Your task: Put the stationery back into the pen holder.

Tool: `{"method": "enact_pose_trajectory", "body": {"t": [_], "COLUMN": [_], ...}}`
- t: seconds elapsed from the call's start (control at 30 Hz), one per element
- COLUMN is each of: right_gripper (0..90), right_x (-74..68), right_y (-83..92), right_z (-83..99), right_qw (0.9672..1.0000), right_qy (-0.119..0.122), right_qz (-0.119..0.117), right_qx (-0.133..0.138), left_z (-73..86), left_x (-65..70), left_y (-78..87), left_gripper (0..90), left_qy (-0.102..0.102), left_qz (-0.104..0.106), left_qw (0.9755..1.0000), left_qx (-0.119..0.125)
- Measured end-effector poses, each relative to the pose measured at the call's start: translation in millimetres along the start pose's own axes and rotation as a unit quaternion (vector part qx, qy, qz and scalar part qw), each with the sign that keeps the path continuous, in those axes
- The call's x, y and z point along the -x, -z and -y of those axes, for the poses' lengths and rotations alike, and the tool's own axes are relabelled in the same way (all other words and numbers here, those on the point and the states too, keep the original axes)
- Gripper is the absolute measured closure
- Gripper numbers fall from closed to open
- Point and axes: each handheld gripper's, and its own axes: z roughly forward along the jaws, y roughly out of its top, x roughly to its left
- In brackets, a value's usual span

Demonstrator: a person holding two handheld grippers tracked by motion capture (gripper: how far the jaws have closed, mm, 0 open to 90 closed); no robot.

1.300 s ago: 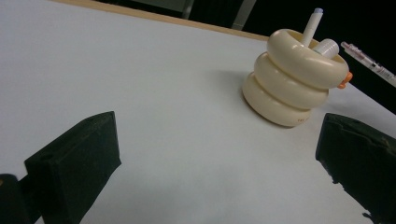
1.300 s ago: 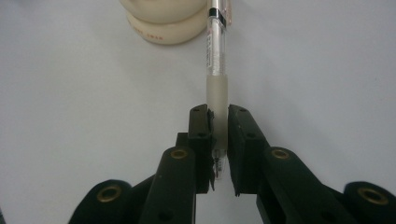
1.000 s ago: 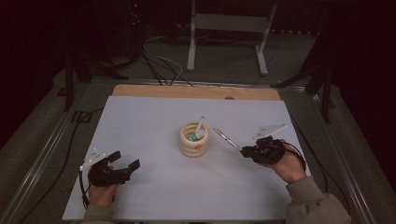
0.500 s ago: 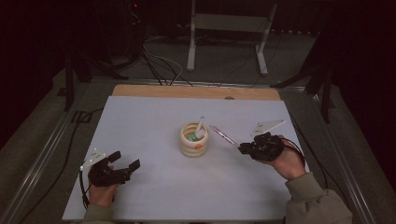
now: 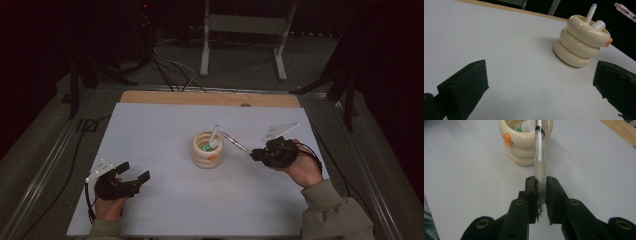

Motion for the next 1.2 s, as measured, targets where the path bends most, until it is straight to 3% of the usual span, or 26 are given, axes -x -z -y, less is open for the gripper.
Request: {"method": "enact_pose_trajectory", "body": {"t": [1.2], "right_gripper": [80.8], "right_x": [-2.1], "right_y": [-0.3], "right_z": [-45.1], "right_qw": [0.9998], "right_qy": [0.018], "right_qz": [-0.004], "right_qx": [0.005], "left_z": [-0.3], "left_x": [-0.6], "left_y": [0.6], "left_gripper": [0.2], "left_qy": [0.001], "left_qz": [0.001], "left_qw": [1.0], "left_qx": [0.002]}}
